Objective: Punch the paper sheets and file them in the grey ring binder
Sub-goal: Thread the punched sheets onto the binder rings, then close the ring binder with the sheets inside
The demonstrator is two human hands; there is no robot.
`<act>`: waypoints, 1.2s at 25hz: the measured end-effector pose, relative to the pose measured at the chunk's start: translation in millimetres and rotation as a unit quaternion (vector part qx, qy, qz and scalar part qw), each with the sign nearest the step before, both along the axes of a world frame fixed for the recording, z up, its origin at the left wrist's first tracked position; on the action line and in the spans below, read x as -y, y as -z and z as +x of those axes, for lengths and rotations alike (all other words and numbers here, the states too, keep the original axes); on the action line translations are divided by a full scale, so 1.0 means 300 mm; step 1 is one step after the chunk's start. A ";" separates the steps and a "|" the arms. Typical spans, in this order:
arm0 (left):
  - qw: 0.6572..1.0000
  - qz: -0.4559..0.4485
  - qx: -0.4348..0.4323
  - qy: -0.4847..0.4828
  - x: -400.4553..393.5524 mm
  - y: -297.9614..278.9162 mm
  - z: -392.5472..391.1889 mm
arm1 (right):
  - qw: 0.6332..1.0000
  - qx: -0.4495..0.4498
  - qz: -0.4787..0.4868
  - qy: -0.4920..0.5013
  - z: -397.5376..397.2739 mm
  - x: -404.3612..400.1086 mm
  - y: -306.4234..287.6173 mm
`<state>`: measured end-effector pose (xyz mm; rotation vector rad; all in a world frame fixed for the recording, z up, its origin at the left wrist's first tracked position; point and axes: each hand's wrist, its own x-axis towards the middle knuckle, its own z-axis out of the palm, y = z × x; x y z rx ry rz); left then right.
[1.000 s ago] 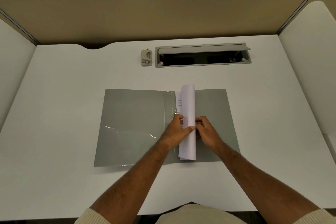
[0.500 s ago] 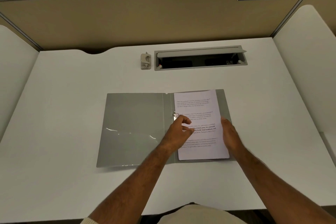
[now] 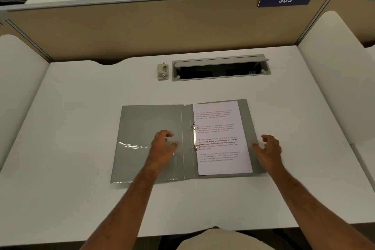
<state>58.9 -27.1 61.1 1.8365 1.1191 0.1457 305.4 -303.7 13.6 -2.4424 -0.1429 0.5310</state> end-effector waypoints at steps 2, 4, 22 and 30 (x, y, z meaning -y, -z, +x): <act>0.997 0.065 -0.031 -0.031 -0.077 0.019 -0.077 | 1.000 -0.025 -0.013 0.001 -0.004 0.009 0.008; 0.990 0.105 -0.065 -0.065 -0.143 0.028 -0.152 | 0.998 -0.054 0.001 0.012 -0.021 0.007 0.009; 0.974 0.023 -0.071 -0.214 -0.306 -0.083 -0.362 | 0.991 -0.122 0.052 0.015 -0.094 -0.016 -0.073; 0.985 0.081 0.055 -0.139 -0.166 -0.395 -0.236 | 0.988 -0.137 0.073 0.012 -0.096 -0.001 -0.093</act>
